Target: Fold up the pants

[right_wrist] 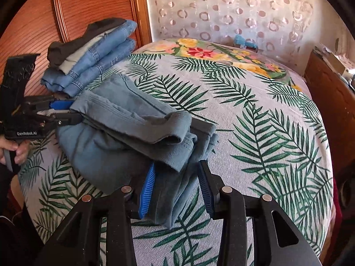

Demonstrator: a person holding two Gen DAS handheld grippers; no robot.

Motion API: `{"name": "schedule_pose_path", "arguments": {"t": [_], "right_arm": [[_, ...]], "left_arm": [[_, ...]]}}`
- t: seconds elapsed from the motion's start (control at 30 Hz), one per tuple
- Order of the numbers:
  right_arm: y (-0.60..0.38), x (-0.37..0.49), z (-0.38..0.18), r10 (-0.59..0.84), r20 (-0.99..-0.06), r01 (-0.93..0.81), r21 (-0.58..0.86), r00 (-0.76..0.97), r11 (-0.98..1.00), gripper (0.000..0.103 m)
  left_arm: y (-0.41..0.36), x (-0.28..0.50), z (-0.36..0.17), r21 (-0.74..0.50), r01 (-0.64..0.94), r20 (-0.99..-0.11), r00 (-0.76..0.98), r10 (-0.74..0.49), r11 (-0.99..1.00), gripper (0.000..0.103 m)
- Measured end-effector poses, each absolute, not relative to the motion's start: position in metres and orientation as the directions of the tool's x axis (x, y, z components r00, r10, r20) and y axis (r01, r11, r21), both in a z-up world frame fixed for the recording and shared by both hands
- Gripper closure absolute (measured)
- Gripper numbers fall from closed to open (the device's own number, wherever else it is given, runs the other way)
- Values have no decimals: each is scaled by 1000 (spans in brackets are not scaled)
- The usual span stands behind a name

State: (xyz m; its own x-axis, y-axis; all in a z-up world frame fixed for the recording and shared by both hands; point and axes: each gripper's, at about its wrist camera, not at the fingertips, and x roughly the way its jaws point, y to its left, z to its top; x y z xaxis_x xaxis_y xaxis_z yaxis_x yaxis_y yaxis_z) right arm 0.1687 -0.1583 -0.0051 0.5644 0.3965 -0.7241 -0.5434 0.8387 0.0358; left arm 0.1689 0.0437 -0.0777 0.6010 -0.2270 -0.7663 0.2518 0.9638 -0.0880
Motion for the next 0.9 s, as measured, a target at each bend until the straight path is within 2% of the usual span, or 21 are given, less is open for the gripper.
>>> {"name": "schedule_pose_path", "arguments": {"t": [0.23, 0.57, 0.6, 0.63, 0.7, 0.9], "right_arm": [[-151, 191, -2, 379, -725, -540, 11, 575, 842, 63], [-148, 224, -7, 386, -706, -498, 55, 593, 866, 63], [-148, 227, -8, 385, -706, -490, 61, 595, 869, 63], [-148, 228, -9, 384, -707, -486, 64, 594, 872, 63], [-148, 231, -10, 384, -707, -481, 71, 594, 874, 63], [-149, 233, -12, 380, -698, -471, 70, 606, 879, 63]], "left_arm": [[47, 183, -70, -92, 239, -745, 628, -226, 967, 52], [52, 197, -60, -113, 212, -722, 654, -227, 971, 52], [52, 196, -57, -115, 216, -716, 658, -232, 969, 50], [52, 195, -55, -115, 221, -712, 662, -236, 969, 36], [51, 192, -51, -116, 227, -697, 675, -242, 967, 20], [48, 192, -52, -112, 222, -694, 680, -237, 968, 20]]}}
